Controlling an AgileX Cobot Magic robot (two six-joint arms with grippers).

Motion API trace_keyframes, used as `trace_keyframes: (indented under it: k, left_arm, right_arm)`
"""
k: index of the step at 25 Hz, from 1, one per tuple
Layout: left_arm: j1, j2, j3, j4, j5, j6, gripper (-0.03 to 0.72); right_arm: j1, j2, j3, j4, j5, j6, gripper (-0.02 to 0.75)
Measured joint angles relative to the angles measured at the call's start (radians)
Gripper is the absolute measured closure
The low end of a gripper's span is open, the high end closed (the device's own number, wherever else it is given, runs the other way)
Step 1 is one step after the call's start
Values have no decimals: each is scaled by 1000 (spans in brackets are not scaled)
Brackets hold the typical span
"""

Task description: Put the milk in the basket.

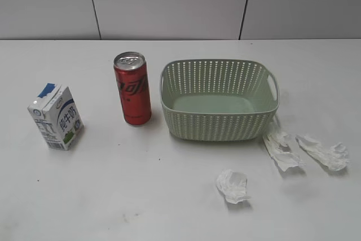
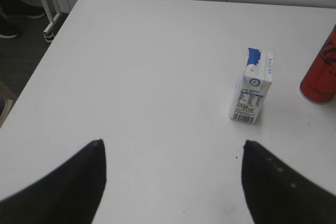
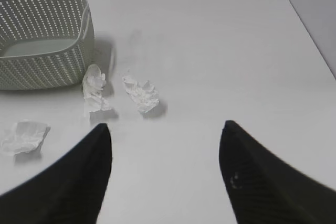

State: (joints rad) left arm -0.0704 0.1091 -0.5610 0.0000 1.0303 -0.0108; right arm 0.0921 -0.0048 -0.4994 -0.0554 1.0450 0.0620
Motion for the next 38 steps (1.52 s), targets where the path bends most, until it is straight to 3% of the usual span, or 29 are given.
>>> trace_keyframes:
  k: [10,19,28,38]
  left_arm:
    - [0,451,-201,-24,-84,29,86]
    - [-4,901,-457,-163,-82,200,86]
    - [-195,1312,-649,-119,-70,237,86]
    - [-214,1615,-697,-101,-70,239,78]
  right_arm:
    - [0,0,0,0,0,0,219]
    - [0,0,0,0,0,0,219]
    - [0,0,0,0,0,0,219]
    - [0,0,0,0,0,0,219]
